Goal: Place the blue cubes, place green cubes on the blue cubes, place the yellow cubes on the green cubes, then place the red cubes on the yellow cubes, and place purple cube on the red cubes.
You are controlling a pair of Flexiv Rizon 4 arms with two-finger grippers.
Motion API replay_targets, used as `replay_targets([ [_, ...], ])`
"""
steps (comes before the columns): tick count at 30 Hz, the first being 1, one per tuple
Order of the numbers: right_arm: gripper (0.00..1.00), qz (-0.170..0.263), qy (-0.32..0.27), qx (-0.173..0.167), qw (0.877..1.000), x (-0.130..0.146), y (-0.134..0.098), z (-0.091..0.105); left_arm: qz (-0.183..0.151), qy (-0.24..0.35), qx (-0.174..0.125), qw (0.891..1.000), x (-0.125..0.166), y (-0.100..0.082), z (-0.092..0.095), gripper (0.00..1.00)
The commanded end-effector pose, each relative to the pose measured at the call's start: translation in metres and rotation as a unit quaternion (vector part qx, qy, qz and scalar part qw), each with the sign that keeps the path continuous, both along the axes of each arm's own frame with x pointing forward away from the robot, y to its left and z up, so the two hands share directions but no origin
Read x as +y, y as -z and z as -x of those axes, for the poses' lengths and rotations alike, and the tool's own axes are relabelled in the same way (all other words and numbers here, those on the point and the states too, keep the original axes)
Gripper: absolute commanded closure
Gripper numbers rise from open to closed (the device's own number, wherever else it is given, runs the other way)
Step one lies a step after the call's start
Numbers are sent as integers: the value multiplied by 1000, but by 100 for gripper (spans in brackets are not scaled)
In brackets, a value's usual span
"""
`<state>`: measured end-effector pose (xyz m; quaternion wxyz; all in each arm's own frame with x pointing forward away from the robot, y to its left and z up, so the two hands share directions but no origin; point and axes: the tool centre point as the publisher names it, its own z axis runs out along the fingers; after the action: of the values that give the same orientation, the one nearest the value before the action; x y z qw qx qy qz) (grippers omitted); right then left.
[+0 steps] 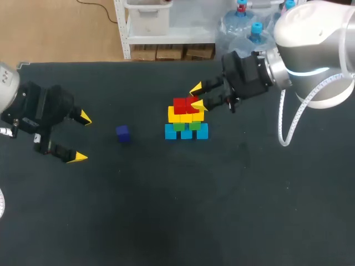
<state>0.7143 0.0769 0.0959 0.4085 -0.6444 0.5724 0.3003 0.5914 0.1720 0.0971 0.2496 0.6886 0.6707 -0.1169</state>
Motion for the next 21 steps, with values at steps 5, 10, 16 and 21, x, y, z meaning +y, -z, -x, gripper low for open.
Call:
replay_targets([
  [5, 56, -1, 0, 1, 1000, 1, 0, -1, 4, 3, -2, 1000, 2, 1, 0, 0],
  [10, 53, -1, 1, 1, 1000, 0, 0, -1, 4, 3, -2, 1000, 2, 1, 0, 0],
  [16, 55, -5, 3, -4, 1000, -1, -8, 0, 4, 3, -2, 1000, 2, 1, 0, 0],
  [21, 55, -11, 8, -13, 1000, -7, -20, 1, 4, 3, -2, 1000, 2, 1, 0, 0],
])
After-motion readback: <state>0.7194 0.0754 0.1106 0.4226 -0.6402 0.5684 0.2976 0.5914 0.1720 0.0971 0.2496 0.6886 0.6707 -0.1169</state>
